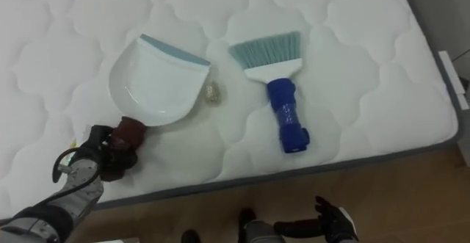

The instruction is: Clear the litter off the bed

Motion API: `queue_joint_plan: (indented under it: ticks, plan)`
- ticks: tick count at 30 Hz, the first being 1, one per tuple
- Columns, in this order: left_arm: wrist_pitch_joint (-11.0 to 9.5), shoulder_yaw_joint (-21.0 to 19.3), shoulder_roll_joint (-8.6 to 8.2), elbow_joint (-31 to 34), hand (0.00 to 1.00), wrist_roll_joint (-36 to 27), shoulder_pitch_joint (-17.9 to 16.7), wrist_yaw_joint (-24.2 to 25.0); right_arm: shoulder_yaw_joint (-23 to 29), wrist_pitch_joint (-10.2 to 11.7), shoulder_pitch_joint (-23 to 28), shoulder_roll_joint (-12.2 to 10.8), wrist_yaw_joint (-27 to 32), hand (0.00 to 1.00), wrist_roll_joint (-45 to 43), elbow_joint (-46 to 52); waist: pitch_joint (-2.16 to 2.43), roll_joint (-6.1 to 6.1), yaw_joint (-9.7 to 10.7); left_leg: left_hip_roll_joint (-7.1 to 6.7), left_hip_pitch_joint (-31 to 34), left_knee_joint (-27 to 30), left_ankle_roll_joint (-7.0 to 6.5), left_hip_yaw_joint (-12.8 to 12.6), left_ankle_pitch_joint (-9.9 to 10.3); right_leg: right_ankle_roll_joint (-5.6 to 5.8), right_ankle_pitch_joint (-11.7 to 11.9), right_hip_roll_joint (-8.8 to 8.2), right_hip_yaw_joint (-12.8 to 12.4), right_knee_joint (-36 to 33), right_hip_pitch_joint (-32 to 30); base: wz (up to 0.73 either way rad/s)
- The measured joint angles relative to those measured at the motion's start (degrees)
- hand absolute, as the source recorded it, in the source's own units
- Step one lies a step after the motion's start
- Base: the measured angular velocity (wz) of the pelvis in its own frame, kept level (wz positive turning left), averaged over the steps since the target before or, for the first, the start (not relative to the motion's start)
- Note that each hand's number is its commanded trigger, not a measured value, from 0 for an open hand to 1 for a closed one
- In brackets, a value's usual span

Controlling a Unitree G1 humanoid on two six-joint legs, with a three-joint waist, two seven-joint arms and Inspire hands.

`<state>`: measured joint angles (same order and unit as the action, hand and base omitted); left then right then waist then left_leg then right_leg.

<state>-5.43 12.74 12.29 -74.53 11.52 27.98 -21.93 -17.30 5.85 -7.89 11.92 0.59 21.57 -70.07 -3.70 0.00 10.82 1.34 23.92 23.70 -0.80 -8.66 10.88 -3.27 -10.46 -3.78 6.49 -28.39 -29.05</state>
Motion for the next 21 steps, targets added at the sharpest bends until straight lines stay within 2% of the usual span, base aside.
queue_joint_plan:
  ticks: [10, 16, 19, 21]
  plan:
    - [0.03, -1.28, 0.33, -1.08, 1.0, 0.57, 0.0, -0.45, 0.08, -0.47, 0.04, 0.0, 0.02, 0.0, 0.2, -0.03, 0.02, -0.05, -0.08, -0.01, -0.51, 0.08, -0.01, -0.09, -0.02, 0.01, 0.02, -0.01, -0.1, -0.17, 0.41, 0.0]
    - [0.05, -1.27, 1.67, -1.28, 1.0, 0.59, -0.28, -1.19, 0.68, -0.49, 0.38, 0.0, 0.45, 0.0, 0.88, -0.3, 0.04, 0.01, -0.36, 0.04, -1.01, 0.15, -0.01, -0.07, -0.01, 0.04, 0.07, 0.07, -0.02, 0.04, 1.08, 0.0]
    - [-0.34, -1.47, 2.57, -1.02, 1.0, 1.23, -0.27, -2.43, 1.56, -0.45, 0.85, 0.12, 1.53, 0.0, 1.0, -0.56, 0.23, 0.32, -1.17, 0.1, -0.98, 0.11, -0.01, -0.07, 0.0, 0.04, 0.14, 0.14, -0.04, 0.12, 1.05, 0.0]
    - [-1.46, -1.36, 3.03, -0.81, 1.0, 2.75, -0.27, -3.59, 2.43, -0.35, 1.82, 0.51, 1.99, 0.0, 2.68, -0.62, 0.57, 0.87, -1.9, 0.06, -0.98, -0.01, -0.02, -0.09, 0.02, 0.03, 0.15, 0.18, -0.11, 0.15, 1.02, 0.0]
